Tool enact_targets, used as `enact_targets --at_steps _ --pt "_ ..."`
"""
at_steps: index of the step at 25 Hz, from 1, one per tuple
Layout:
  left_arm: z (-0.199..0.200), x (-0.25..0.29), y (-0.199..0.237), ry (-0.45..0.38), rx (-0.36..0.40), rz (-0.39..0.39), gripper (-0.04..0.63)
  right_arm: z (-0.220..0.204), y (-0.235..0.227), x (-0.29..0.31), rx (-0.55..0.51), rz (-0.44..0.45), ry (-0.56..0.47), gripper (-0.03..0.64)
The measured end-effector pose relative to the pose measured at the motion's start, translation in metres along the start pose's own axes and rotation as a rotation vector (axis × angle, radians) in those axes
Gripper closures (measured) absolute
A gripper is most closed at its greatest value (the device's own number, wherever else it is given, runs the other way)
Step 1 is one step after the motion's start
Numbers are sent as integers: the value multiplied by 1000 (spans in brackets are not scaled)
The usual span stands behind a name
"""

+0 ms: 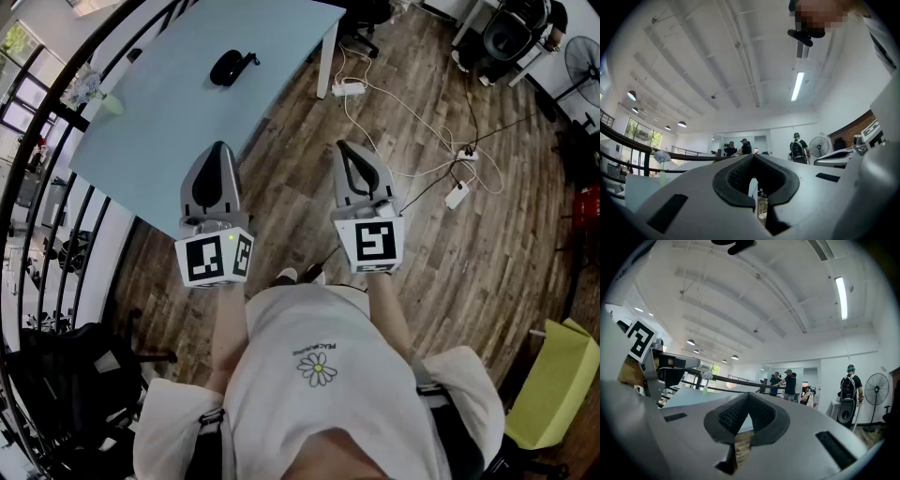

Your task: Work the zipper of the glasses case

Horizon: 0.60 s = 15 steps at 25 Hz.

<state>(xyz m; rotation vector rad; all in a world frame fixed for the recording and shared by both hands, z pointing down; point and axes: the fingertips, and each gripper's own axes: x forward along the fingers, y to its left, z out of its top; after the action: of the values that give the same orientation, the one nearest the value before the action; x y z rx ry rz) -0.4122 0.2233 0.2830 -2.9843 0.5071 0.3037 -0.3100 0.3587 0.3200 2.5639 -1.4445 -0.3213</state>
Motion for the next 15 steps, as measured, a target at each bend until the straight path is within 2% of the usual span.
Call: enact_targets --at_steps 10,15 --pt "-5 12 -14 14 1 12 580 -11 -14 4 2 36 2 609" --pt "-9 16 -16 21 0 12 580 -17 -14 10 47 64 -12 609"
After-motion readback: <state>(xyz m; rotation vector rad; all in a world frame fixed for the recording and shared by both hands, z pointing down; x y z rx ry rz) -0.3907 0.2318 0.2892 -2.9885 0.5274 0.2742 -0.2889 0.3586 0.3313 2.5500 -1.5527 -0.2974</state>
